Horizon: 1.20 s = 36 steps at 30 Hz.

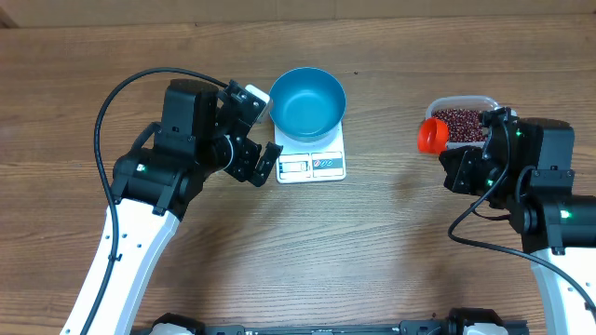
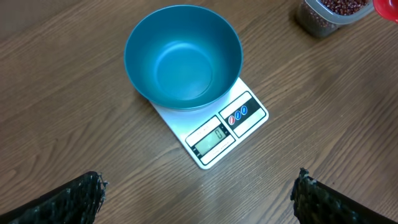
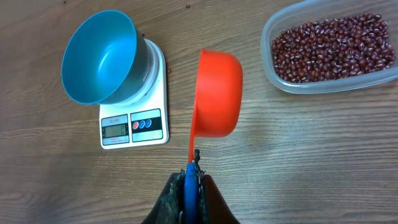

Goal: Scoop item into bowl and weigh 150g on scale

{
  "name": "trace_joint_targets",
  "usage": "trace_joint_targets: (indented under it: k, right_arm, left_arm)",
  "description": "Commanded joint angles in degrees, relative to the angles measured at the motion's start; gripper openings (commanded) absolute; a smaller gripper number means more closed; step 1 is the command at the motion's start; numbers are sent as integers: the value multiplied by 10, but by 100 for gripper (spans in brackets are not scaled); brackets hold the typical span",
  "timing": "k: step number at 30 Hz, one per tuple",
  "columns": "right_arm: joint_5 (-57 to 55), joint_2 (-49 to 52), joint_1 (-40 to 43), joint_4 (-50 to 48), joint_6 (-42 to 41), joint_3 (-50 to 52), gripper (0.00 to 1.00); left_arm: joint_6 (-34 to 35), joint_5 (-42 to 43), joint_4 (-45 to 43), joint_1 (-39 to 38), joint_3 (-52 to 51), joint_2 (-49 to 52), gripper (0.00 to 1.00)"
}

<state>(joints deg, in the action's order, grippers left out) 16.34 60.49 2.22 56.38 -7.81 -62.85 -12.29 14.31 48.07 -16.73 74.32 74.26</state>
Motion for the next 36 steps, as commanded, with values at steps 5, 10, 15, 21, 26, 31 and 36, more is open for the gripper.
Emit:
trace_joint_targets:
  k: [5, 10, 15, 21, 26, 31, 36]
  right_arm:
    - [5, -4, 1, -5, 4, -13, 4]
    - [5, -4, 1, -5, 4, -13, 4]
    - [5, -4, 1, -5, 4, -13, 4]
    - [5, -4, 1, -5, 4, -13, 4]
    - [5, -4, 1, -5, 4, -13, 4]
    - [5, -4, 1, -5, 4, -13, 4]
    - [5, -4, 1, -4, 4, -13, 4]
  left_arm:
    - [8, -8, 1, 2, 12, -5, 99]
    - [8, -8, 6, 2, 12, -5, 99]
    - [8, -10, 7, 2, 12, -5, 100]
    - [7, -20, 25, 2, 12, -5, 99]
    - [6, -71, 48, 2, 12, -5, 100]
    - [-106, -43, 48, 2, 12, -5, 99]
    - [-120, -38, 45, 25, 12, -5, 100]
